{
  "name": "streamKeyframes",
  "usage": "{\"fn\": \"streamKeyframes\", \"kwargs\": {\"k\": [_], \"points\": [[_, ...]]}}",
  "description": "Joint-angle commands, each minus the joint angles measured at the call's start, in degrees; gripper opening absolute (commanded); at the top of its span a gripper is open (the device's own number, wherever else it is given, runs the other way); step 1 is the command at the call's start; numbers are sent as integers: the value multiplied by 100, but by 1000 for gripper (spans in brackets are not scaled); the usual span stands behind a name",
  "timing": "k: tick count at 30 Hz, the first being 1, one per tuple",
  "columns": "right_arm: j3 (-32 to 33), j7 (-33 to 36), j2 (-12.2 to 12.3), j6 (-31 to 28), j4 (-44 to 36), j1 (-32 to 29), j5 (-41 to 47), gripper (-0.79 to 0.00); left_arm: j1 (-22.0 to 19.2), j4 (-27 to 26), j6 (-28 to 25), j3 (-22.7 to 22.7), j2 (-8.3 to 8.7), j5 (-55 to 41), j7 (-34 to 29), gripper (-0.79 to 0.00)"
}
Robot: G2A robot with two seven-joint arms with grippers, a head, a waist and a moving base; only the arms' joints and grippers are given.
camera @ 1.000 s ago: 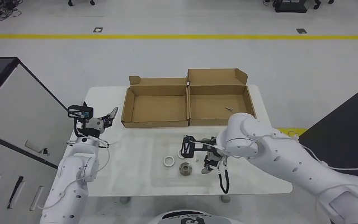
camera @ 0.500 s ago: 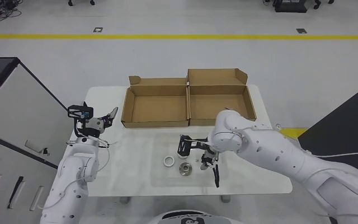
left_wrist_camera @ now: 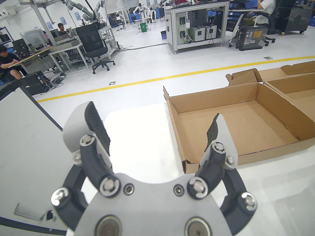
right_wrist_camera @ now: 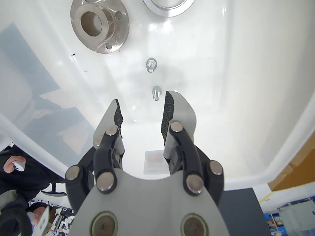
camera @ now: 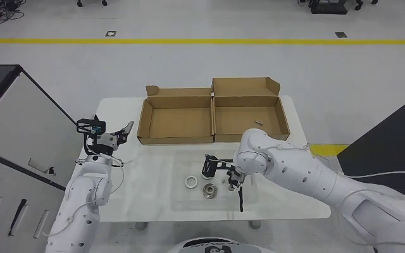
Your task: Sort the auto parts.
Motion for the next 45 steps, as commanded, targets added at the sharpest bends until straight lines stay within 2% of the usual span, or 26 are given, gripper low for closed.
{"fn": "streamKeyframes", "kwargs": {"k": [1,18,26,30,31,32,40,45], "points": [[-6,-10,-11,18,41,-7,-25,-422,0,0,0,0,0,0,0,0],[-58,-43,-128,34,316,-27,-200,-471,0,0,0,0,0,0,0,0],[-73,-8,-189,2,460,-15,-170,-533,0,0,0,0,0,0,0,0],[-79,-3,-221,-2,548,-11,-143,-619,0,0,0,0,0,0,0,0],[-82,1,-229,-1,566,-10,-139,-665,0,0,0,0,0,0,0,0],[-84,4,-237,-2,579,-8,-137,-785,0,0,0,0,0,0,0,0],[-23,116,-255,53,512,9,-90,-785,0,0,0,0,0,0,0,0],[88,159,-136,235,109,70,-27,-785,0,0,0,0,0,0,0,0]]}}
